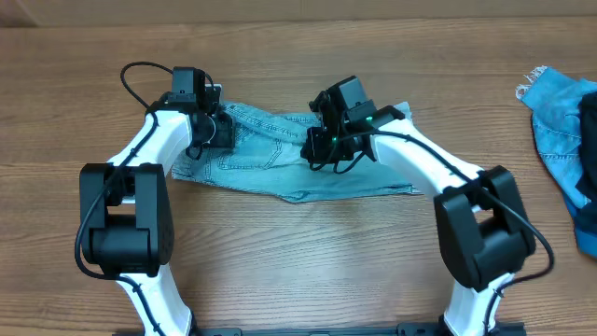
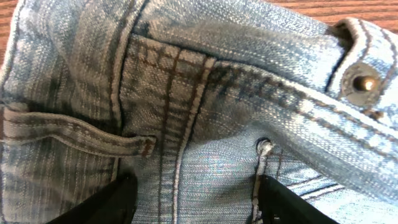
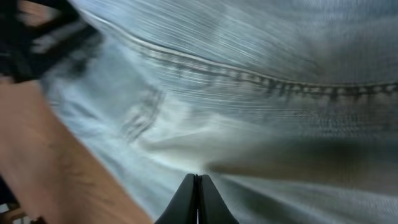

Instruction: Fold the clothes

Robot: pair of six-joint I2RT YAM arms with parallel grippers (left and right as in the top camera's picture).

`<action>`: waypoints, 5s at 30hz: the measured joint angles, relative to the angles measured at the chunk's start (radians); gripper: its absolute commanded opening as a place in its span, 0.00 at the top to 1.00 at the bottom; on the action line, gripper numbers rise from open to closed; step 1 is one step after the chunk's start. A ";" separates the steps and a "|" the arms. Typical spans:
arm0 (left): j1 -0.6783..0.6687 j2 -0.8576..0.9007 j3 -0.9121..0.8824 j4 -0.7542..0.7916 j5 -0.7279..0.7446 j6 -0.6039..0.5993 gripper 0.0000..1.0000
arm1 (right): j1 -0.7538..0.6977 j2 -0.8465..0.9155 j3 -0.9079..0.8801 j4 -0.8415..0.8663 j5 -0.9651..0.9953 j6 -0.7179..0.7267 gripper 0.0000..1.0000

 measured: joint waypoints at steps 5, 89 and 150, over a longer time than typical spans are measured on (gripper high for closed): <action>0.000 0.000 0.000 -0.003 0.000 0.000 0.34 | 0.000 0.089 0.000 0.163 0.036 0.005 0.96; 0.085 -0.224 0.269 -0.331 0.042 0.021 0.24 | -0.217 0.122 0.148 -0.104 -0.006 -0.071 0.96; -0.007 -0.105 -0.081 0.124 0.192 0.154 0.22 | -0.314 -0.006 0.063 -0.434 0.087 -0.108 0.92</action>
